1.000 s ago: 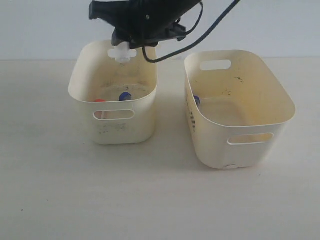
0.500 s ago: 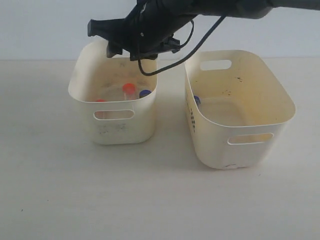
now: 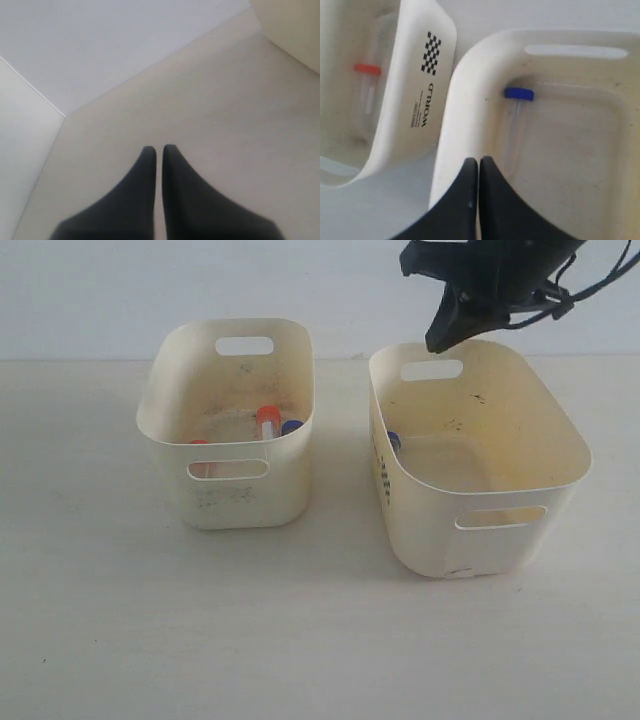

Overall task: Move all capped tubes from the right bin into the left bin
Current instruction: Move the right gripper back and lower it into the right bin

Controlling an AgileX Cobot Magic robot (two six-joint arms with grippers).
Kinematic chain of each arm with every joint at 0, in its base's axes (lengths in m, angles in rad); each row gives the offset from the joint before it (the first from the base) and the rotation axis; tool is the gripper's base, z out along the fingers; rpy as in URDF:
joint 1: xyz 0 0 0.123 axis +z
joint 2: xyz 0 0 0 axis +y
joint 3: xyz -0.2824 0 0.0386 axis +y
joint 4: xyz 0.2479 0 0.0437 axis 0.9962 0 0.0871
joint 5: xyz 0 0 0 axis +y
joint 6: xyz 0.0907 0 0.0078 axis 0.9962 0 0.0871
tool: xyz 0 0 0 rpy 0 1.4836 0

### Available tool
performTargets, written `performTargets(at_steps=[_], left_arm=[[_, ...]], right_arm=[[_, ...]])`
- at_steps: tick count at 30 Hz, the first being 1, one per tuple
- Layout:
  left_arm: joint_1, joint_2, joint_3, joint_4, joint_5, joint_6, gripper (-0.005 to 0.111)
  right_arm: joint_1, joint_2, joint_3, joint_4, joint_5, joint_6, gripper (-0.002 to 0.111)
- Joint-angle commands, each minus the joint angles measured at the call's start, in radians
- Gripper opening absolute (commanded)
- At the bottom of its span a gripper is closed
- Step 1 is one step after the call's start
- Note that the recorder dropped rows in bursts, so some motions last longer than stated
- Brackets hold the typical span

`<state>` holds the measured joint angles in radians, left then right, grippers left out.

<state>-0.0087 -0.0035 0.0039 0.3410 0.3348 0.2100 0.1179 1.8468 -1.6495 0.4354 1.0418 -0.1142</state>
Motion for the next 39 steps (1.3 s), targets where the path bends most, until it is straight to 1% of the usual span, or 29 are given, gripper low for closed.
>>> performTargets(at_steps=[1, 4, 8, 14, 22, 32, 39], left_arm=[[-0.001, 0.004, -0.004, -0.003, -0.005, 0.001, 0.004], [-0.001, 0.004, -0.004, -0.003, -0.005, 0.001, 0.004], [-0.001, 0.004, -0.004, -0.003, -0.005, 0.001, 0.004], [-0.001, 0.004, -0.004, -0.003, -0.005, 0.001, 0.004], [-0.001, 0.004, -0.004, -0.003, -0.005, 0.001, 0.004], [-0.001, 0.004, -0.004, -0.003, -0.005, 0.001, 0.004], [-0.001, 0.004, -0.004, -0.003, -0.005, 0.001, 0.004]], right_arm=[[-0.039, 0.021, 0.045, 0.120, 0.032, -0.133, 0.001], [-0.039, 0.044, 0.047, 0.108, 0.046, -0.142, 0.001], [-0.039, 0.076, 0.055, 0.097, 0.016, -0.089, 0.001], [-0.039, 0.119, 0.055, 0.071, 0.008, -0.069, 0.001], [-0.036, 0.123, 0.104, 0.059, -0.073, -0.050, 0.001], [0.015, 0.173, 0.114, 0.027, -0.103, -0.031, 0.001], [0.020, 0.208, 0.114, -0.003, -0.125, 0.016, 0.001]])
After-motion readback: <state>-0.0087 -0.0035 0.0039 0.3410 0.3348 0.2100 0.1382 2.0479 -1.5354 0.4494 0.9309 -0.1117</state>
